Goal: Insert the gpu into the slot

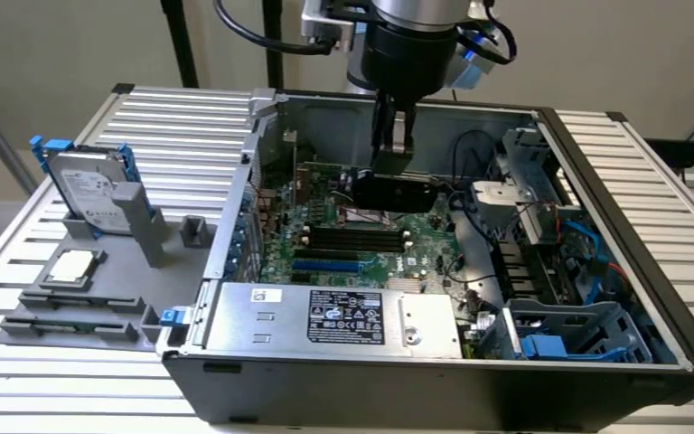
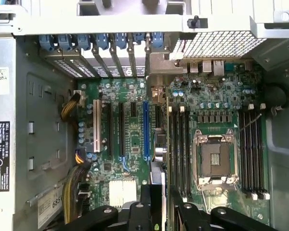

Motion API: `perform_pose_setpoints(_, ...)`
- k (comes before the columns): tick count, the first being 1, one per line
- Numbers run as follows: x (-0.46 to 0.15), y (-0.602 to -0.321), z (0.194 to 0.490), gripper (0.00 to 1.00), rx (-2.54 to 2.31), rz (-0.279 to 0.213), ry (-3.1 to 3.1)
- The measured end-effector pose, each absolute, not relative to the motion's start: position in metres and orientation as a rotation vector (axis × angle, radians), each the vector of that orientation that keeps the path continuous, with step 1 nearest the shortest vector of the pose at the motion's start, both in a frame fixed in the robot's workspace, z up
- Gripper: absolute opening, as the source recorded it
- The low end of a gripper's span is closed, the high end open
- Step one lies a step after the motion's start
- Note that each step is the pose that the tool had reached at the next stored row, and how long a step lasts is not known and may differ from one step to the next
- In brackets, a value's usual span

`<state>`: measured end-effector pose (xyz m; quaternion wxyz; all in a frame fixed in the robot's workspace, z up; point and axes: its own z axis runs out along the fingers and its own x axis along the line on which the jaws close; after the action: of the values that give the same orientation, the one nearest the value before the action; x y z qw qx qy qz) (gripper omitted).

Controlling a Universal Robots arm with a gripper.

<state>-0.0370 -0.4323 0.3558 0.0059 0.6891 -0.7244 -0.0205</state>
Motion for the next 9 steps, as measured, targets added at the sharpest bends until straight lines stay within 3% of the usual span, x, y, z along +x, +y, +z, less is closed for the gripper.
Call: perform_pose_setpoints(9,-0.049,-0.436,0.34,0.26,2.193,-0.072,-2.238)
